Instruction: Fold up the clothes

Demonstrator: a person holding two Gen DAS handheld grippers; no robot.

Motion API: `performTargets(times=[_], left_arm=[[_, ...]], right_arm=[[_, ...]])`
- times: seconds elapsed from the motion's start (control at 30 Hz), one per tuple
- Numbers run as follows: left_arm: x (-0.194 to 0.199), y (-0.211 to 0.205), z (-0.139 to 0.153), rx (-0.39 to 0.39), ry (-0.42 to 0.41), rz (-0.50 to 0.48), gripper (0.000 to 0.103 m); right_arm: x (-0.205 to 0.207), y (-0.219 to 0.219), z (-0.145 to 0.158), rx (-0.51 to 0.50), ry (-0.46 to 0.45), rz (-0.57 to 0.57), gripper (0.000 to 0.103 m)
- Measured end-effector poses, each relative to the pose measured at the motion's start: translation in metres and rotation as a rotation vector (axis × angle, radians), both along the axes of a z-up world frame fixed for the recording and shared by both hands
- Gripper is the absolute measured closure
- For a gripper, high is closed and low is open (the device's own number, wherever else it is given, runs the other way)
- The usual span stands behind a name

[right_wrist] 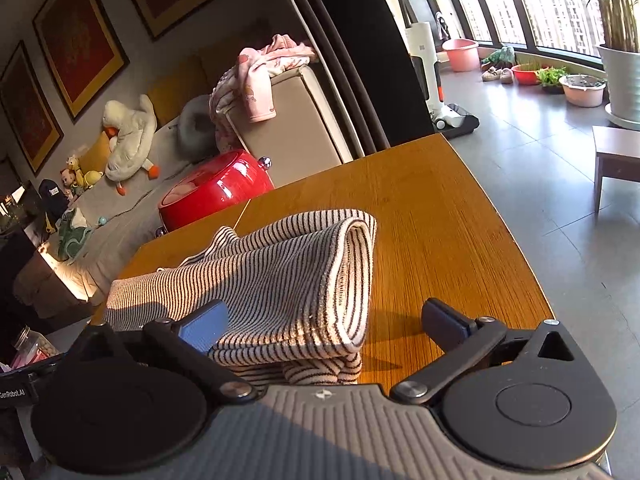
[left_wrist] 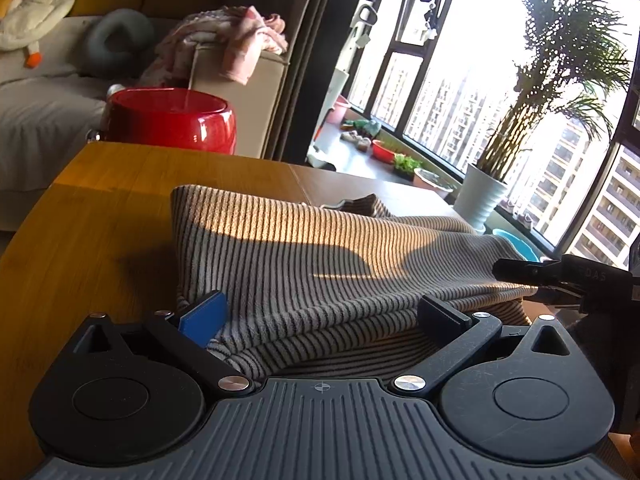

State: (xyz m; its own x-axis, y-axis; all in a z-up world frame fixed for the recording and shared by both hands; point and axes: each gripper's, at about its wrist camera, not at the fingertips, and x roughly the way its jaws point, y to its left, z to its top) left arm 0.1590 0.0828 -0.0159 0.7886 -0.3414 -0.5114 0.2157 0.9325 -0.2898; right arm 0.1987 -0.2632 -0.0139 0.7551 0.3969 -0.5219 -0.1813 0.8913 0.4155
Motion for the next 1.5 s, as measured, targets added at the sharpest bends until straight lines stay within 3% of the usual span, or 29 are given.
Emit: performTargets(times=[1.5], left_arm=[[0.0005, 0.002, -0.0004, -0.013, -0.003, 0.001, 0.0]], right_arm=[[-0.0014, -0.0025, -0.002, 0.033, -0.006, -0.007, 0.0]])
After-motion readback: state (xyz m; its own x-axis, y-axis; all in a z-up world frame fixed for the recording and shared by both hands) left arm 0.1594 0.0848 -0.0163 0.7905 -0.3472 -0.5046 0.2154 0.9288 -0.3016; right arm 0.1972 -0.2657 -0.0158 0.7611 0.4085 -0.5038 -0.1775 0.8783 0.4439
